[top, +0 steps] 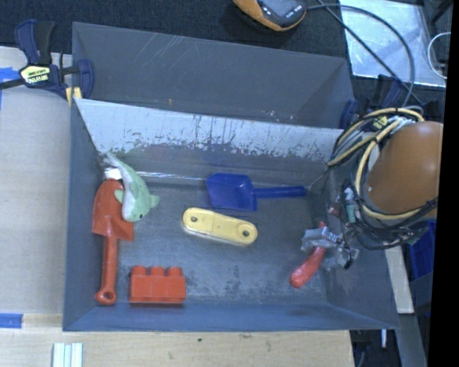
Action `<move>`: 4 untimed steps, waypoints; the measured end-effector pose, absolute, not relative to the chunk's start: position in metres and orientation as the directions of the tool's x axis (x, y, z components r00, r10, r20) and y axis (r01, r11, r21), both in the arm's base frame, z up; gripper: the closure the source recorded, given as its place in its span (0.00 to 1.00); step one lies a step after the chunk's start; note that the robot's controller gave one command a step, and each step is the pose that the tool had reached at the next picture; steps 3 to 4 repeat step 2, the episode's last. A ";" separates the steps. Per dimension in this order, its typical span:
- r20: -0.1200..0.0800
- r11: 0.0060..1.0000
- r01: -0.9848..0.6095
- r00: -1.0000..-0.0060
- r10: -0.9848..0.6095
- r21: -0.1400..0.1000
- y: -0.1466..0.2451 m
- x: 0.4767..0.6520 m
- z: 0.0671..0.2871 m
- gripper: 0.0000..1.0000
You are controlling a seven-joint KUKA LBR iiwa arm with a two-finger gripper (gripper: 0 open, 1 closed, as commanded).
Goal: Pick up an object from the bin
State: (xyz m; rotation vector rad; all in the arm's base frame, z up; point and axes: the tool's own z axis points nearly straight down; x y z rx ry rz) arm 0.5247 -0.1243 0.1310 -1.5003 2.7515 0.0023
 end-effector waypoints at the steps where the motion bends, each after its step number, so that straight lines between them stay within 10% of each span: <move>1: -0.008 0.542 -0.840 -0.542 -0.840 -0.004 -0.125 0.525 0.141 1.00; 4: -0.009 0.543 -0.840 -0.543 -0.840 -0.004 -0.124 0.525 0.149 1.00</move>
Offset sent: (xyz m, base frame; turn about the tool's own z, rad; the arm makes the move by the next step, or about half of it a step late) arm 0.0000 0.0000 0.0347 0.0000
